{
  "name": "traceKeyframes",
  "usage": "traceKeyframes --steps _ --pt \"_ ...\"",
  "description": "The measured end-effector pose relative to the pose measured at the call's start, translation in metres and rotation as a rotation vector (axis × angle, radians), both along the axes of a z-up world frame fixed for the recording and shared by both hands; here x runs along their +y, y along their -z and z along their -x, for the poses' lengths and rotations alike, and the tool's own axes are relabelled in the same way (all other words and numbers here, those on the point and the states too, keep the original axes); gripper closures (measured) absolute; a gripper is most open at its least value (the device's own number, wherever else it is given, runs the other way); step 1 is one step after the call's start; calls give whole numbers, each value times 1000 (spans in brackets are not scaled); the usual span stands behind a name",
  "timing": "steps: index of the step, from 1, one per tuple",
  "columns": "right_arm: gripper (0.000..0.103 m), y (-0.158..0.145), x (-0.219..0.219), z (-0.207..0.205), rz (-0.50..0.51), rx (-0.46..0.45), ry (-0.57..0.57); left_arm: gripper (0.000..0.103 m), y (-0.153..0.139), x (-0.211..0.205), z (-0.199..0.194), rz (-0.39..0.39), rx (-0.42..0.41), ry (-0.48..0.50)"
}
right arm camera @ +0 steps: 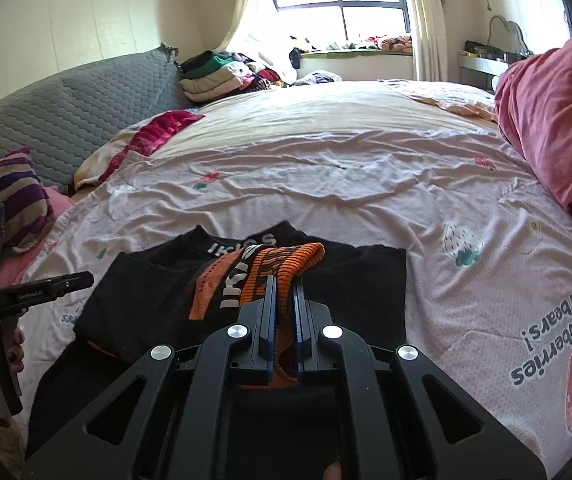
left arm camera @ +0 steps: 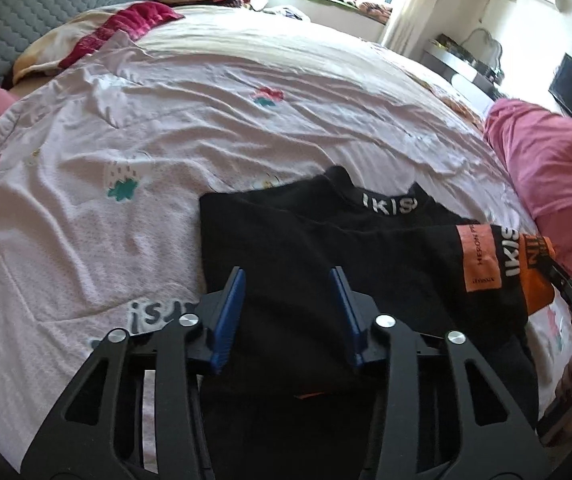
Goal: Fold small clothes
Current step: 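Reposition the held cuff along the shirt body and lower it with the right tool, then open the right tool and release the cuff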
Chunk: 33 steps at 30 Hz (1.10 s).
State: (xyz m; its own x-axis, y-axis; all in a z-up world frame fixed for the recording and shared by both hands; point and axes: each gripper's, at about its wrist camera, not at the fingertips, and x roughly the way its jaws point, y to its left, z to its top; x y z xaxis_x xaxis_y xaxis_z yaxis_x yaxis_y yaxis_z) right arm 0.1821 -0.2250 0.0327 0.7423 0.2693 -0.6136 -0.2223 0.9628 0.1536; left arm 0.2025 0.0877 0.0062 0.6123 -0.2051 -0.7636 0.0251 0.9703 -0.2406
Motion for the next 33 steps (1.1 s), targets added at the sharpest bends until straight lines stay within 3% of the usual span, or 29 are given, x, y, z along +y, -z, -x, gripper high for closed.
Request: traceKeyframes --steps 5,13,16,18,20,28,31,33 --pt "97 7 -2 0 24 8 14 75 12 -7 -3 -8 31 21" --pt "96 16 -5 -2 56 26 38 75 23 -16 -5 -28 64 48" --pt "94 19 -5 -3 68 28 65 75 29 -16 -5 -32 83 52" --pt "82 21 -7 -2 87 23 96 75 30 -17 -5 -34 89 54" --pt "81 23 -8 -3 64 33 101 75 30 -17 -4 -32 88 52" --pt "81 35 35 -6 112 80 -22 75 23 -26 -2 -33 46 81" --pt "79 39 54 -10 127 106 -76 75 36 -31 -5 -64 112 97" --pt "70 42 64 -12 120 122 -103 75 43 -32 -5 -75 138 105"
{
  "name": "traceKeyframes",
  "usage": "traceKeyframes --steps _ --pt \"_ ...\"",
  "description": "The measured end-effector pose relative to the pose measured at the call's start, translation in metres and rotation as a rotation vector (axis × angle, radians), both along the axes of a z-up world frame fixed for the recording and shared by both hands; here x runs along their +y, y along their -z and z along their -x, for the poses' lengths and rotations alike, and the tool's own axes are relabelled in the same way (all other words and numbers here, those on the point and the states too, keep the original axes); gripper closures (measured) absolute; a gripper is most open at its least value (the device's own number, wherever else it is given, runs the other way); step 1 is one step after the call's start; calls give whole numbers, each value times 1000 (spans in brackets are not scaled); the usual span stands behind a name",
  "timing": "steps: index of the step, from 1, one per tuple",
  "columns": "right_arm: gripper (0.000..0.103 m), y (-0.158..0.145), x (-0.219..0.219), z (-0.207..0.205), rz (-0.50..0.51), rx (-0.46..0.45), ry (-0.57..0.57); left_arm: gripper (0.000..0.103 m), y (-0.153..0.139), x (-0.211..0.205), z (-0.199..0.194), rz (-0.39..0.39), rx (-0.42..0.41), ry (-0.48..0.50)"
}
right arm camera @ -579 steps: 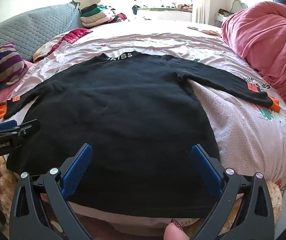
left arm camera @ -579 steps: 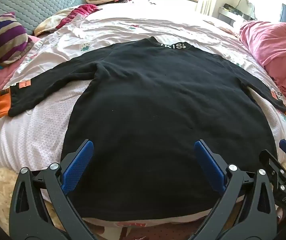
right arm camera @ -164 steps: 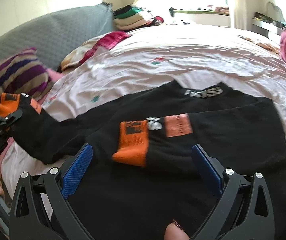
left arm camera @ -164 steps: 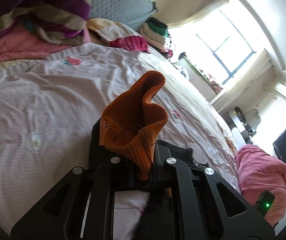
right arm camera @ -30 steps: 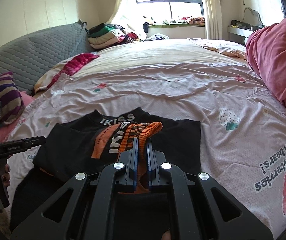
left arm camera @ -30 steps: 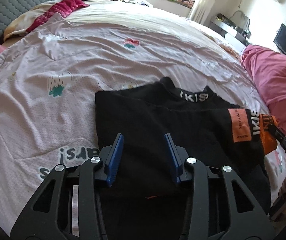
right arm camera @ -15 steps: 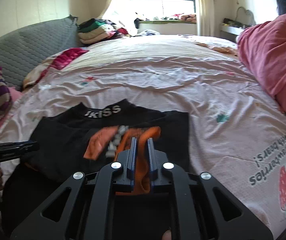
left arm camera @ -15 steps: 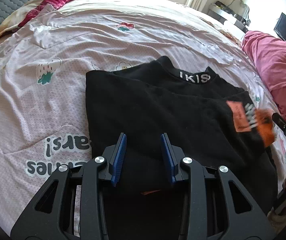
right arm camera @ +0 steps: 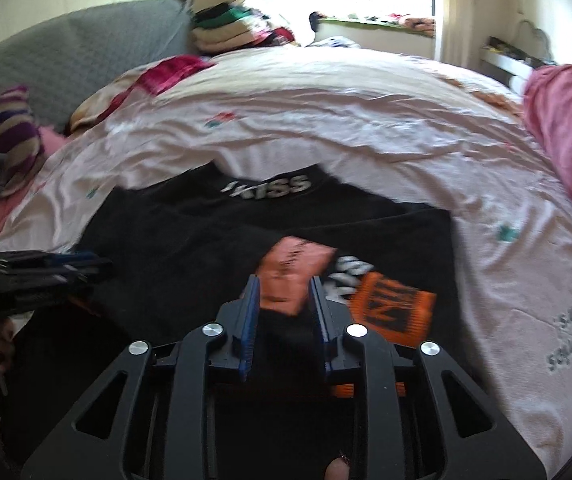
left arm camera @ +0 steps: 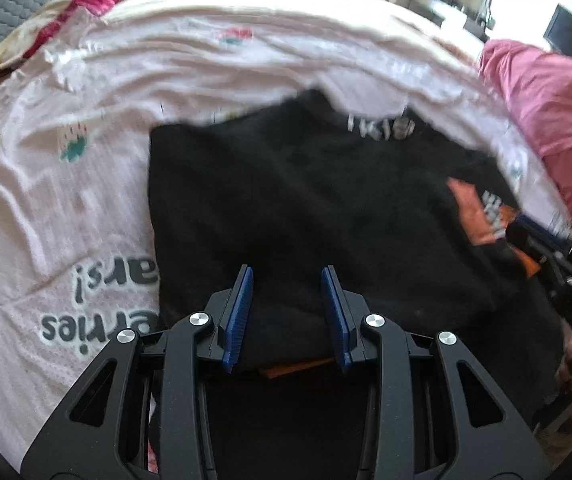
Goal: Fold small clothes
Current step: 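Open the right tool and release the cuff, then move both open tools along the black shirt to its hem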
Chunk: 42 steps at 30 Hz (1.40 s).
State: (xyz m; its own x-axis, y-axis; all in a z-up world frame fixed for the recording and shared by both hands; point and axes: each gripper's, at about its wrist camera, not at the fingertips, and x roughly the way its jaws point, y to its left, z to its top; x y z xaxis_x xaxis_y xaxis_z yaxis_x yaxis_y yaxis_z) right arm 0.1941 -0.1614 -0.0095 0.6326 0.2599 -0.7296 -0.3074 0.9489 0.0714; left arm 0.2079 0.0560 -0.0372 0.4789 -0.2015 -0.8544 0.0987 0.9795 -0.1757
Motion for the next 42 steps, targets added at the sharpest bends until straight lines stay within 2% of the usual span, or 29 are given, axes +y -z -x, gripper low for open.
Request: traceKeyframes --steps 2,7,10,14,19,28,30,32,36,38,42 --pt "64 3 5 -1 6 10 -7 75 1 2 0 14 3 -7" --pt "66 29 -6 -9 89 96 36 75 1 7 2 36 9 -6" --pt "69 37 -22 -10 8 120 54 75 1 5 3 36 8 -4" --pt "68 36 -20 -7 3 107 70 75 0 4 4 34 5 -6" --pt "55 26 -18 5 -15 64 64 75 -3 5 5 43 2 -8" --pt "53 21 -22 16 -15 40 85 73 -5 5 8 45 -2 -9" --pt "49 20 -22 17 -19 35 87 71 -7 4 9 48 -6 -10" --pt "47 18 -22 20 -19 28 91 63 -10 3 12 58 -15 -9" --pt "38 14 -24 25 -43 20 105 61 -22 -1 18 62 -47 8" --pt "33 12 -25 27 -46 17 111 52 -26 -2 21 54 -61 10" --pt "27 7 -27 32 -49 8 126 43 -33 0 27 59 -80 5"
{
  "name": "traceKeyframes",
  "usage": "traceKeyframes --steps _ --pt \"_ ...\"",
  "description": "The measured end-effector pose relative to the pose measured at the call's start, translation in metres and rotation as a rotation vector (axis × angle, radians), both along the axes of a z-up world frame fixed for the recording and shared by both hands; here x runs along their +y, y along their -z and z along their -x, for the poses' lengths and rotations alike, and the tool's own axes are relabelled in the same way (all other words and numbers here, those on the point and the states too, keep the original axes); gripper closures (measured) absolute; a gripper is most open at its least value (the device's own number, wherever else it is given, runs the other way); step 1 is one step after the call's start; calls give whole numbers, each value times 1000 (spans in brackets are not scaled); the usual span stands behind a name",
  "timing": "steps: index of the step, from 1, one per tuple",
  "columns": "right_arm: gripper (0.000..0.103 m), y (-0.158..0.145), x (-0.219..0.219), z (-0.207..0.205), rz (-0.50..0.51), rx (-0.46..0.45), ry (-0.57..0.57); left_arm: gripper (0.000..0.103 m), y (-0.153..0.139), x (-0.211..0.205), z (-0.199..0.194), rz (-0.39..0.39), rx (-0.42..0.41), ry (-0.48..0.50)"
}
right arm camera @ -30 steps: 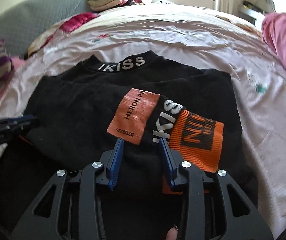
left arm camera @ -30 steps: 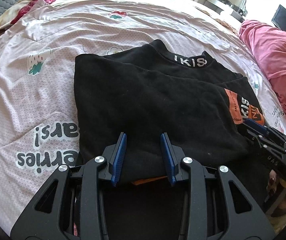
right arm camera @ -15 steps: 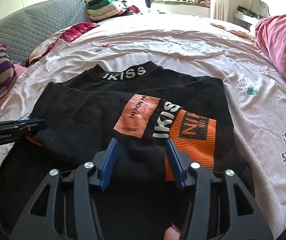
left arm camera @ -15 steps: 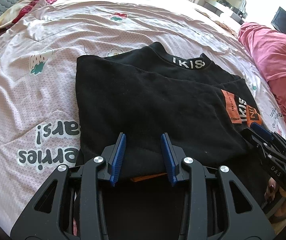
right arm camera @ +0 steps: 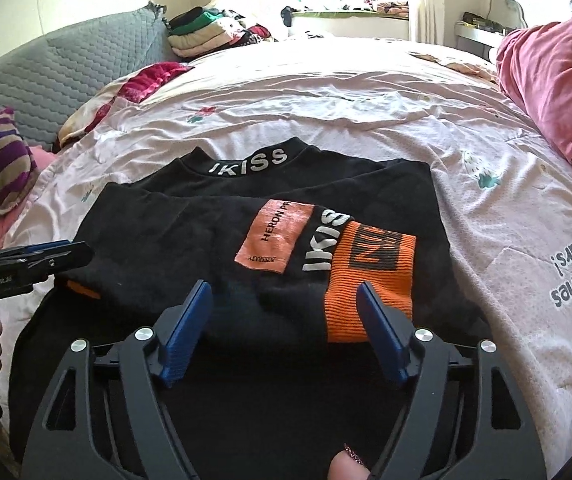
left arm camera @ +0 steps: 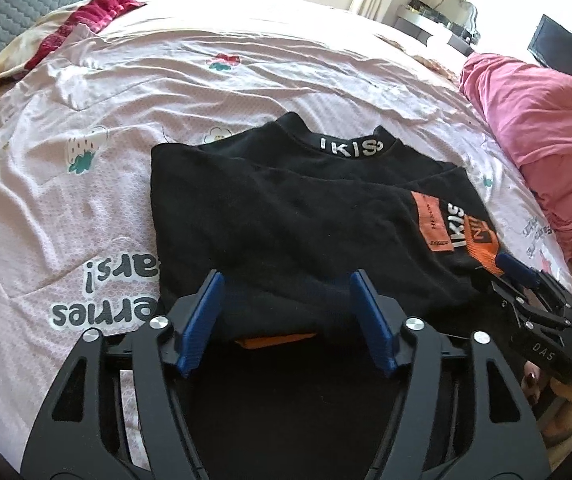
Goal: Fold small clothes
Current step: 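Move both open tools along the black shirt to its hem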
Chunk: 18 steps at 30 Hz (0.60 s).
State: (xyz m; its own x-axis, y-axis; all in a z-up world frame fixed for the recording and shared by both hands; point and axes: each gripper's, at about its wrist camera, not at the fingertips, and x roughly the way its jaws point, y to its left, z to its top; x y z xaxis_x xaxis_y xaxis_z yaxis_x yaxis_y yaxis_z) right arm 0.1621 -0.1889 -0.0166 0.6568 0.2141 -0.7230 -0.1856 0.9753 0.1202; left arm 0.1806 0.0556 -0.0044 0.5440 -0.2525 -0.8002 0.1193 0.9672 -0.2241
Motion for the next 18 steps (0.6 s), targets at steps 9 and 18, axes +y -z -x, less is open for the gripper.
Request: traceKeyframes --steps 9,18 --pt "19 -11 -4 11 -27 -36 16 10 -12 6 15 -5 -39 -23" --pt "9 -26 -11 28 -47 -75 35 10 -19 14 26 -29 -62 -55"
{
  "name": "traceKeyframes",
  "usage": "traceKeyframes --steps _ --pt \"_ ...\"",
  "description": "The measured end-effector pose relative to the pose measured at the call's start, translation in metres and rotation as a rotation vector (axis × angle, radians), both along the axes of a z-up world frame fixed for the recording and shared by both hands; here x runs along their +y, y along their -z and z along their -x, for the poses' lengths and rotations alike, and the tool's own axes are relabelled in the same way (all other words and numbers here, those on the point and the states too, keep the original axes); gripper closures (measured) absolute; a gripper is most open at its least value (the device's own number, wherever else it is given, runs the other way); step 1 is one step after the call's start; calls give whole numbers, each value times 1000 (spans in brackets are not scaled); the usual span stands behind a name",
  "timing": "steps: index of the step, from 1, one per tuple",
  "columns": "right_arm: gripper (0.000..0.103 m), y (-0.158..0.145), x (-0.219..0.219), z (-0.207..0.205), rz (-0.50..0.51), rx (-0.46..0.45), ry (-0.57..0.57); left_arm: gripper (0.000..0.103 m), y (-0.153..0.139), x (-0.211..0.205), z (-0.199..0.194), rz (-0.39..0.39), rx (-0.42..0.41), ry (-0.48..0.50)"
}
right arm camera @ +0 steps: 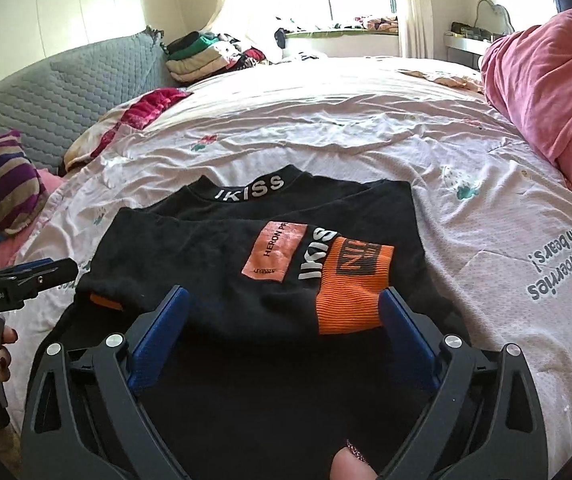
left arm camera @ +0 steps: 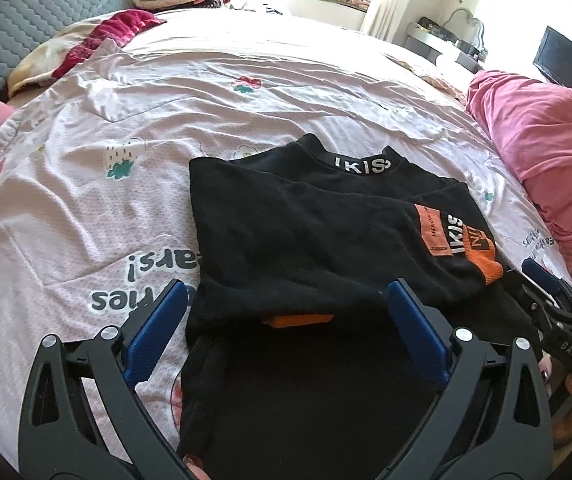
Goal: Fold small clothes
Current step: 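Move both open tools along the black shirt to its hem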
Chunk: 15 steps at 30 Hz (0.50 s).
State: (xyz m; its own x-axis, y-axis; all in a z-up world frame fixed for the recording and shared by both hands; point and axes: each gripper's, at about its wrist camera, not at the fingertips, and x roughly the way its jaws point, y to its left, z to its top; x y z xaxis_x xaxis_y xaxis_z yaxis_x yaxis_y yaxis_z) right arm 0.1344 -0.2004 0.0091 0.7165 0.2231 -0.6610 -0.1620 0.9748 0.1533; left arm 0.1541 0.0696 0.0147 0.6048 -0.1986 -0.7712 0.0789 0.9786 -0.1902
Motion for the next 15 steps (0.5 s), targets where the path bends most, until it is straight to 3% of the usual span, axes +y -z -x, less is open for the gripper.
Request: traceKeyframes --steps 15 --pt "8 -16 -19 27 7 -28 28 10 -15 -12 21 -41 -48 31"
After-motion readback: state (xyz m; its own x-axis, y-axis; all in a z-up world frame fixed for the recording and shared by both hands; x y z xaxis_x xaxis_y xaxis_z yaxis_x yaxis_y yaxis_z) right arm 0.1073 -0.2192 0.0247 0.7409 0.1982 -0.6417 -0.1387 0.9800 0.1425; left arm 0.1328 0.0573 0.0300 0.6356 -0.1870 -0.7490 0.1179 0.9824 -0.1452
